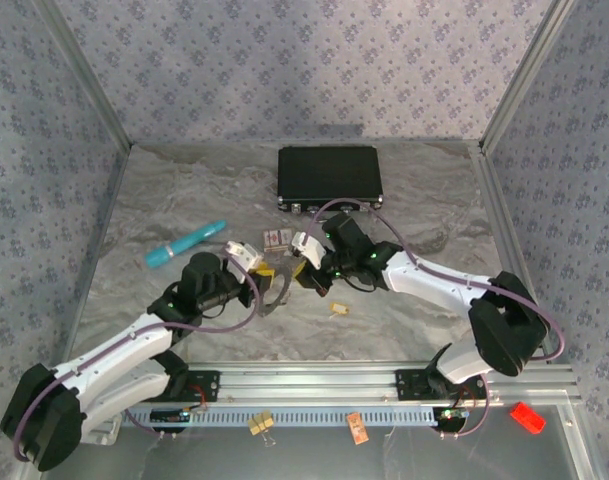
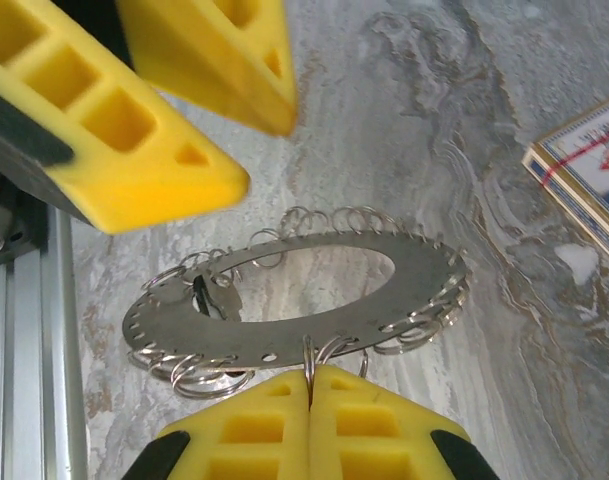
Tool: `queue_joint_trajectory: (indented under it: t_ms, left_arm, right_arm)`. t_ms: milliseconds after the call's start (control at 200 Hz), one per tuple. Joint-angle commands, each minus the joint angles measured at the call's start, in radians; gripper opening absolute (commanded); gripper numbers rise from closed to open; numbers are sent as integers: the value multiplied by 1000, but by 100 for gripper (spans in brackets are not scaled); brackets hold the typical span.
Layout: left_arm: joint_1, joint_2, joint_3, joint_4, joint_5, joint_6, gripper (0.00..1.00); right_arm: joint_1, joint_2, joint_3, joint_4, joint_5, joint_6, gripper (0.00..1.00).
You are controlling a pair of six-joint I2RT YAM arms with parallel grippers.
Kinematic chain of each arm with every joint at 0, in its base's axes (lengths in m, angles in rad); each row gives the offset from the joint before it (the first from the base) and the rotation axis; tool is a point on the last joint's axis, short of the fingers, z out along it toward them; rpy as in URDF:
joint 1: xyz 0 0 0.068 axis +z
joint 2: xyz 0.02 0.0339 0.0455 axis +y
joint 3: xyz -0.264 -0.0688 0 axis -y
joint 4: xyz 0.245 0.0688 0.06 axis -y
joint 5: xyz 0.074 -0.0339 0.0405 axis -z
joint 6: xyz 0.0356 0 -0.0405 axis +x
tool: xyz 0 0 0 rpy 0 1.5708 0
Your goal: Put the keys on the keyring
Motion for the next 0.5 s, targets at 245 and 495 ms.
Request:
queue_joint_trajectory:
  t_ms: [245,495]
  left_arm:
    - [-17,31,8,77,212,116,25]
    - [-25,44,6,83,252,119,22]
  right_arm:
    - [48,-49,97,-94,-42,-114,0]
    - [67,-48,123,-111,-22,-120,0]
